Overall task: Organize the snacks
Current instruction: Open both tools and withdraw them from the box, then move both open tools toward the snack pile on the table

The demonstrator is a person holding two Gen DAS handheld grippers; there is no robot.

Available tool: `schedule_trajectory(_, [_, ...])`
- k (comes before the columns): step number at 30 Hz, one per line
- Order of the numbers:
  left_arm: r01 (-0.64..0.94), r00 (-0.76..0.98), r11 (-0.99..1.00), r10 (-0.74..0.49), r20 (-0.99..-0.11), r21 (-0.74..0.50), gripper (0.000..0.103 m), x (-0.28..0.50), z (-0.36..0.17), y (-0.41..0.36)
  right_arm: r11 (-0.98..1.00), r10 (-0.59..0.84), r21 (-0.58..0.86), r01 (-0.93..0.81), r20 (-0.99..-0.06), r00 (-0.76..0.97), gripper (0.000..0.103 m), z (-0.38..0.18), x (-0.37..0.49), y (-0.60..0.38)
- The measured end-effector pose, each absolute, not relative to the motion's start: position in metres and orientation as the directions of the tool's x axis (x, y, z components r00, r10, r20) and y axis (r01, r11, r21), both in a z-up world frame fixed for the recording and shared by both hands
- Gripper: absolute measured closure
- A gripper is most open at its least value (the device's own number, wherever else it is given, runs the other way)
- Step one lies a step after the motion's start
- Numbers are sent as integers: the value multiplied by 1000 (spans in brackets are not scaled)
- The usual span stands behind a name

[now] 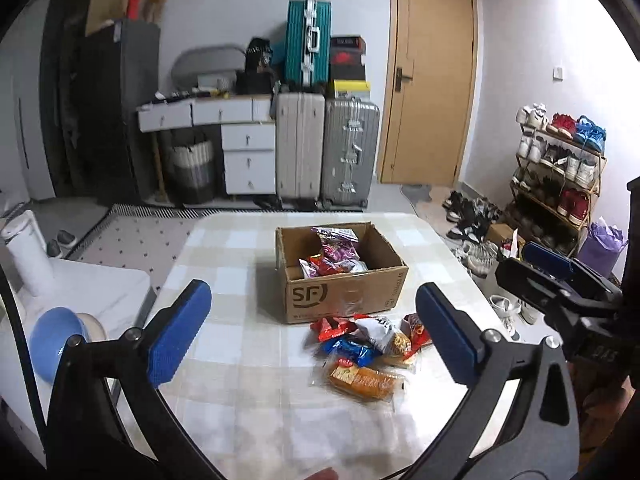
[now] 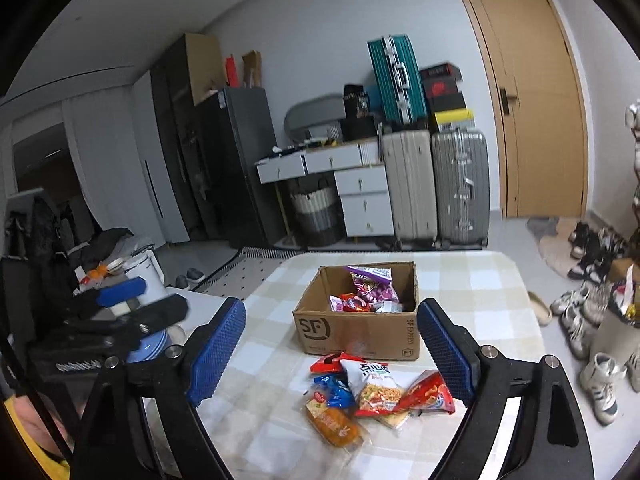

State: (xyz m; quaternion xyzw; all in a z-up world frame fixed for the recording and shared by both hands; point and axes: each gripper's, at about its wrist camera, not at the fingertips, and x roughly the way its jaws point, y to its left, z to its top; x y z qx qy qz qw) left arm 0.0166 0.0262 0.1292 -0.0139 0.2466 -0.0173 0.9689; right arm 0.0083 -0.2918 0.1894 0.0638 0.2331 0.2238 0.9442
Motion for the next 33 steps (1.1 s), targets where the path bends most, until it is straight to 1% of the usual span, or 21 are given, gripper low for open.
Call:
schedule_trajectory(3, [34,893,999,-38,-449,-19,1,-13,128,25,891,453,195,-409,-380,807,12,184,-10,-292])
schedule_trajectory(4, [33,898,999,-33,-439,-7,1,-22,127,23,891,454,188,-413,-369,811,10,181,-16,-291])
schedule_trajectory(7, [22,913,1000,-12,-407,20,1,-43,120,19,887,462,188,-422,-344,817,9,169,-32,-290])
schedule_trajectory(10, [23,912,1000,-15,-411,14,1,-52,105,17,886,464,188,-425,-340,818,9,151,-40,-290])
schedule_trajectory(14, [5,903,1000,-7,-429,-5,1,-43,78,22,889,458,191,-417,-369,809,8,123,-35,-289])
schedule_trajectory(18, [3,877,1000,-5,-481,-6,1,-15,39,26,888,460,222,-402,-419,783,8,90,-22,-291])
schedule_trajectory(22, [14,856,1000,-6,-517,12,1,8,5,26,887,462,247,-390,-462,757,8,73,-10,-295])
schedule_trajectory(24, [39,850,999,-33,-525,0,1,16,1,25,891,453,250,-378,-467,759,8,70,-6,-298])
schedule_trajectory(26, [29,862,999,-17,-506,15,1,20,1,22,892,452,257,-372,-478,753,8,66,-2,-299])
schedule_trajectory(29, [50,849,999,-36,-527,12,1,24,-2,17,896,445,257,-363,-489,750,8,63,3,-297])
schedule_trajectory(33, [49,845,998,-21,-535,38,1,24,-4,10,901,434,241,-361,-495,753,8,63,2,-294])
